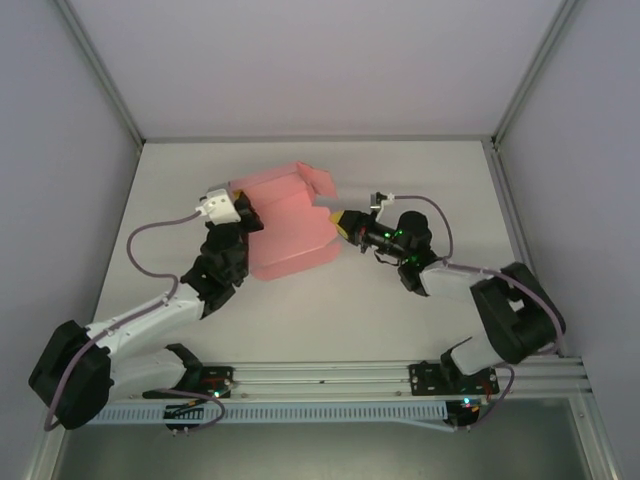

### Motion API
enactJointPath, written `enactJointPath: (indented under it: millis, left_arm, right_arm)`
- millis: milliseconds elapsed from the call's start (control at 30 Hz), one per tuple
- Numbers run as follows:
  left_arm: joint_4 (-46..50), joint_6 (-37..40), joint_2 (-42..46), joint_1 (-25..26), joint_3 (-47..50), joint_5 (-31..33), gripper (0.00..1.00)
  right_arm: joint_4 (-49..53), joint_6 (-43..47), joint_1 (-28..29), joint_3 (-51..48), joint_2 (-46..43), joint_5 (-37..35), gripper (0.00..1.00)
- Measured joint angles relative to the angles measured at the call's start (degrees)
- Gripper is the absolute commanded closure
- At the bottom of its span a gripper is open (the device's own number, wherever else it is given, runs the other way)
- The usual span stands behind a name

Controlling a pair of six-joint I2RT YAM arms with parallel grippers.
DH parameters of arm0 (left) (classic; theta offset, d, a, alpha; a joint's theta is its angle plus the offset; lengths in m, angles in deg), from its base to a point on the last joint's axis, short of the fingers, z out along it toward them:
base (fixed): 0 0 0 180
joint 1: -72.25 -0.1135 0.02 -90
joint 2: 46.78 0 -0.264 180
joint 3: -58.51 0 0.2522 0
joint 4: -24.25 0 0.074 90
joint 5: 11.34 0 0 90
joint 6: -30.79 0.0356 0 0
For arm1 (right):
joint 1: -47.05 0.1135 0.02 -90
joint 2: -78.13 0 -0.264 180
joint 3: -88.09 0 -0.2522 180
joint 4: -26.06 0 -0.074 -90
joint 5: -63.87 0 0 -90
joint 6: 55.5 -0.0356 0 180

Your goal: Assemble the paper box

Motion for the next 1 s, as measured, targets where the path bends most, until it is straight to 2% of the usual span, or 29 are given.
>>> enactJointPath:
  millis: [133,200,267,300,367,433,467,500,533,600,667,800,867,1000]
  left_arm:
    - [0.02,0.04,0.85,-0.44,1.25,0.20,1.00]
    - [0.98,0.42,1.05,-0.46,1.33,0.35,1.00]
    - [2.27,0.68,1.20,-0.52,1.33,0.83,1.00]
    - [2.73,0.66,1.31,-0.61,1.31,0.81,1.00]
    - [3.37,0.26,1.60,-0.37,1.01,-0.24,1.00]
    - [4.87,-0.04,2.08,0.04,0.35,-1.07,1.00]
    - [5.35,-0.26,2.45,0.17,0.26,-1.40,1.00]
    - [5.79,-0.48,3.06,0.33,0.26,-1.73,1.00]
    - [6.16,-0.74,3.72,0.37,0.26,-1.90,1.00]
    - [6.80,-1.14,5.18,0.37,0.26,-2.27,1.00]
    - [7.69,-1.27,6.29,0.37,0.26,-2.38,1.00]
    - [9.75,-1.29,6.82,0.37,0.24,-3.85,1.00]
    - [11.10,-1.31,6.82,0.37,0.24,-4.79,1.00]
    - [13.20,-1.33,6.40,0.37,-0.04,-6.21,1.00]
  right_arm:
    - [-14.05,-9.20,-0.15,0.04,9.40,2.23,1.00]
    - [-17.49,-10.99,-0.28,0.39,12.33,3.78,0.98]
    - [-16.35,-10.29,-0.61,1.66,12.24,5.44,0.73]
    - [-14.12,-8.85,-0.83,2.64,11.34,6.14,0.70]
    - [-3.63,-1.97,-0.85,5.49,7.48,6.62,0.65]
    - [14.12,8.87,-0.83,9.42,0.63,4.31,0.59]
    - [23.67,14.45,-0.76,11.78,-2.86,1.49,0.53]
    - [33.68,20.11,-0.87,14.47,-6.58,-2.60,0.41]
    - [41.75,24.83,-1.18,16.79,-9.70,-6.64,0.35]
    - [55.28,34.42,-2.75,20.17,-16.09,-13.68,0.24]
    - [63.56,41.44,-4.87,21.44,-20.68,-17.44,0.18]
    - [73.81,53.29,-9.11,22.23,-23.19,-19.85,0.24]
    - [77.59,58.34,-9.66,24.74,-19.80,-19.02,0.27]
    - [82.16,68.57,-8.70,33.66,-9.77,-12.37,0.33]
